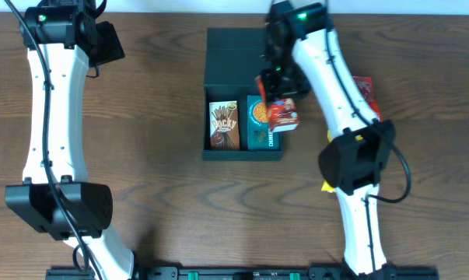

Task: Pack container
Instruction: 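Grasp the Hello Panda box and lower it into the black box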

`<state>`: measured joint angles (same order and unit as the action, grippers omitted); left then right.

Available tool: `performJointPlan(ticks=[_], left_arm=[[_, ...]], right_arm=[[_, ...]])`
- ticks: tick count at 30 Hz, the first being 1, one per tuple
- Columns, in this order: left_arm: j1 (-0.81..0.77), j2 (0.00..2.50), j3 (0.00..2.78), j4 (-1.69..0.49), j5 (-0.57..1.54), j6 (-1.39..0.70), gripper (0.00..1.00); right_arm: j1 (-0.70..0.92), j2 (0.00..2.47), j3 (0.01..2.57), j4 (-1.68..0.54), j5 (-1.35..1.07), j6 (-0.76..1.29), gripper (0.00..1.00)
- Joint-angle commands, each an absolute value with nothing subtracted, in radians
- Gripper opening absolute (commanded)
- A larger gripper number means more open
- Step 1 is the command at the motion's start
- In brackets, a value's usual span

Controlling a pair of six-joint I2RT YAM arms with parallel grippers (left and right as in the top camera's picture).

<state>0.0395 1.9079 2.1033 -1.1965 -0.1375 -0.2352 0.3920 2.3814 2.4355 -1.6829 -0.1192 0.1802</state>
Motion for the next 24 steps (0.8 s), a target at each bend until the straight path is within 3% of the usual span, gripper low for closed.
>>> performJointPlan(ticks=[1,13,18,24], left_arm=[[0.046,1.918,2.107,-1.202,-0.138,-0.240,0.68],[0.046,1.918,2.107,-1.207,-0.138,-0.240,0.68],[0.046,1.918,2.107,-1.207,-0.138,-0.240,0.68],[0.046,1.918,2.107,-1.206,-0.138,-0.239,0.68]], right_arm=[[0.429,2.368,2.436,-1.676,-0.139,0.245,0.50],[0.463,2.368,2.255,-1.580,-0.082,0.386,0.52],[0.463,2.368,2.194,-1.528,-0.082,0.389,0.75],[0.458,2.367,2.199,-1.527,-0.091,0.388,0.75]])
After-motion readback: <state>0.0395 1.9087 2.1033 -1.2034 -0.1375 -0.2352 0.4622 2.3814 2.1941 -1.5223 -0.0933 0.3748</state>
